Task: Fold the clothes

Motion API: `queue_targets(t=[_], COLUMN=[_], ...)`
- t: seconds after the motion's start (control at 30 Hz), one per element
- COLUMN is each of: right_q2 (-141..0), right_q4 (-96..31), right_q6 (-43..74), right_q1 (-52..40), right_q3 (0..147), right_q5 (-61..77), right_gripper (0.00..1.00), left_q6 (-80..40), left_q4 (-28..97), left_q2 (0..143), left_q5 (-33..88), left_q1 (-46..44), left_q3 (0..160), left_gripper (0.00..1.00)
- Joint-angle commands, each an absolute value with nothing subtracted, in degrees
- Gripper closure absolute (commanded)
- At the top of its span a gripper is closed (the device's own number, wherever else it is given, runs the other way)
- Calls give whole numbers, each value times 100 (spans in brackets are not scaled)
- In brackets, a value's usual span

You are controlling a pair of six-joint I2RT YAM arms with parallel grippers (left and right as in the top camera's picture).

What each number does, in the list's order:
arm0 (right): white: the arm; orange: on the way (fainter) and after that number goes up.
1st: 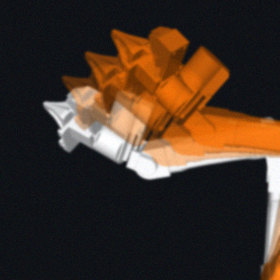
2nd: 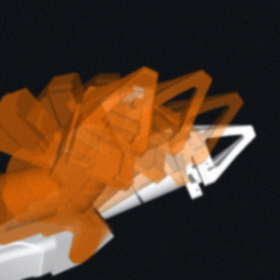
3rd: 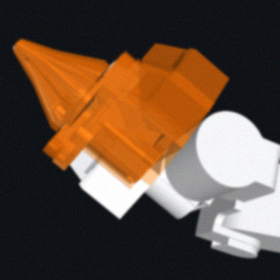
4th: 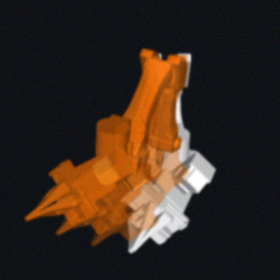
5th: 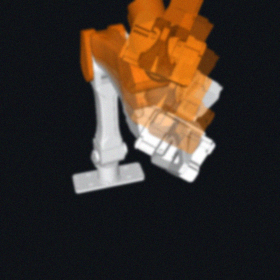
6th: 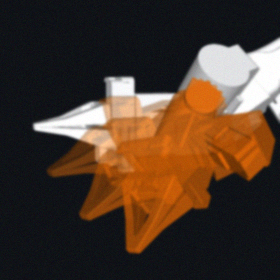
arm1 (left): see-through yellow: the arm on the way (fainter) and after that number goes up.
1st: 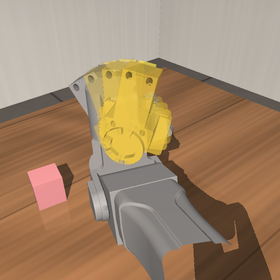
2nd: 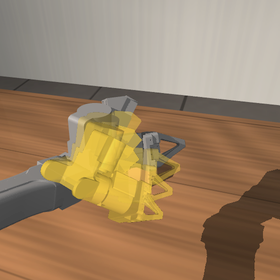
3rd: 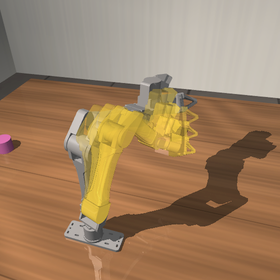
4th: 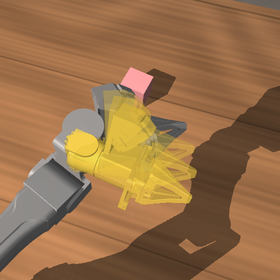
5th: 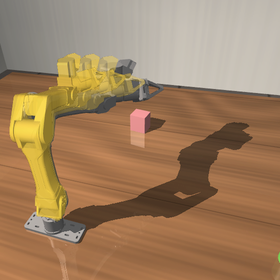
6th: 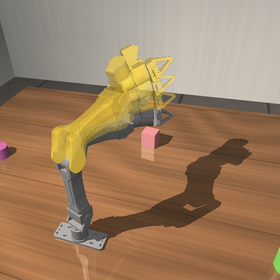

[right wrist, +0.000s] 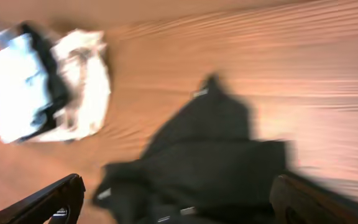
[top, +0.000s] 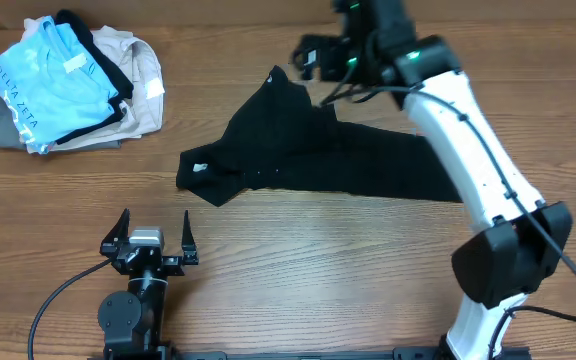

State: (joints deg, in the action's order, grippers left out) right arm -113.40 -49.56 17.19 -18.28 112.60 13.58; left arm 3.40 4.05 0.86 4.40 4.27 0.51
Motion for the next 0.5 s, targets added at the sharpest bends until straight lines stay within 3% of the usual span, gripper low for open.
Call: queue_targets(t=[0.0, 0.2, 0.47], right_q2=[-11662, -12232, -12916], right_q4=[-4965, -4941, -4731], right_q6=[1337, 770, 764], right_q1=[-1367, -923, -1094], right_q3=[11279, 11277, 11273], right_q5=[1337, 2571, 2860], right_gripper=[0, 7, 19], left_q6=[429, 429, 429], left_q4=[408, 408, 405], left_q2=[25, 25, 25], left_q5=[408, 408, 408], left_q1=[458, 458, 458], left_q3=[27, 27, 27], left_gripper=[0, 0, 0])
